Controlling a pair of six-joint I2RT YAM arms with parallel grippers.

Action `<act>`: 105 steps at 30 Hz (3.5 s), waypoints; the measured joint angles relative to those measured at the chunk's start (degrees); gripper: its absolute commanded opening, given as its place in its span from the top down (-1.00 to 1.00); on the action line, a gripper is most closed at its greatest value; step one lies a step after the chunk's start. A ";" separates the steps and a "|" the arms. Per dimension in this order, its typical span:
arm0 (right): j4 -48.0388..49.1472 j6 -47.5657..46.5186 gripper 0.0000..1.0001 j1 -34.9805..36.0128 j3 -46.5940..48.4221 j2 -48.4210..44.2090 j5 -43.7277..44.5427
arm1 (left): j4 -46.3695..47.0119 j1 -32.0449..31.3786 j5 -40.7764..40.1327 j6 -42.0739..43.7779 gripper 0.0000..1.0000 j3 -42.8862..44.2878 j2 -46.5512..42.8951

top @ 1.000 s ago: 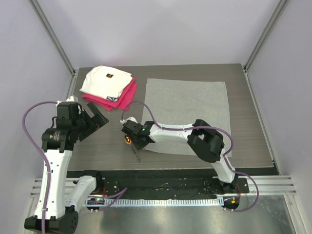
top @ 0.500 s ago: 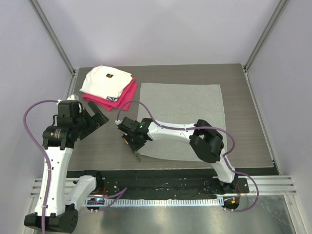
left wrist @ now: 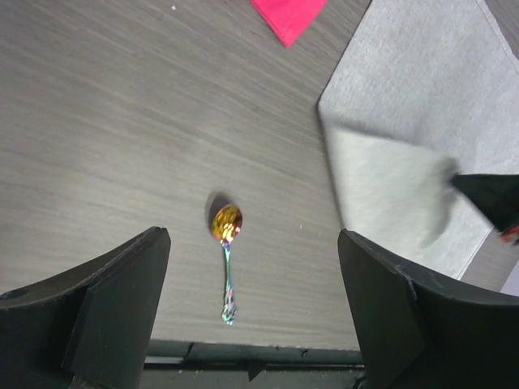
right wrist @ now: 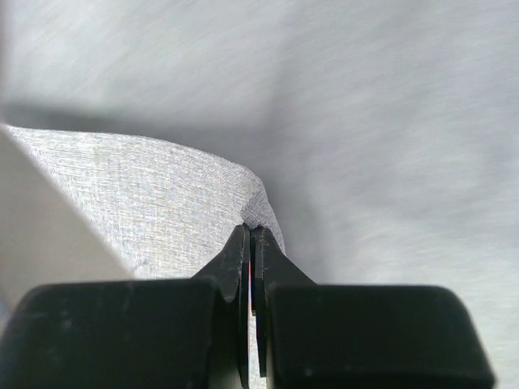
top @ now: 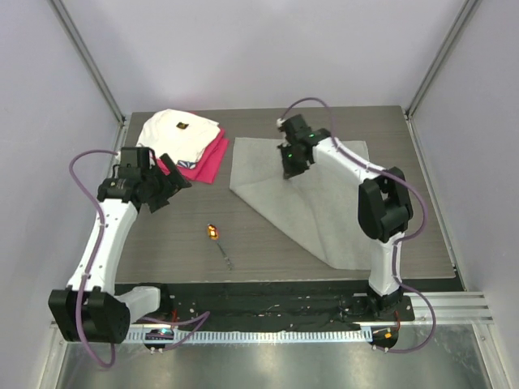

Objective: Fold the napkin, place the utensils inside, and roll it up
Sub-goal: Fold the napkin, then grab a utensil with the right arm

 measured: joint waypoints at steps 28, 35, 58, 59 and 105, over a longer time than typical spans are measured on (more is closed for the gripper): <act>-1.16 -7.54 0.98 -28.44 32.68 25.11 5.03 | 14.43 0.00 6.54 1.14 -0.82 6.47 20.24; -0.76 -7.50 0.98 -30.75 32.76 25.11 6.69 | 15.28 -0.17 6.56 0.92 -0.82 7.39 21.59; -0.20 -7.89 0.98 -35.21 33.62 26.93 8.50 | 15.58 -1.40 6.56 -0.13 -0.83 8.28 22.38; -0.09 -8.02 0.98 -35.30 33.86 27.30 8.37 | 15.58 -1.40 6.56 -0.13 -0.83 8.28 22.38; 7.54 4.31 -0.43 23.69 -12.85 -5.97 1.55 | -7.91 -1.33 -9.62 -4.15 -1.00 -12.50 -17.46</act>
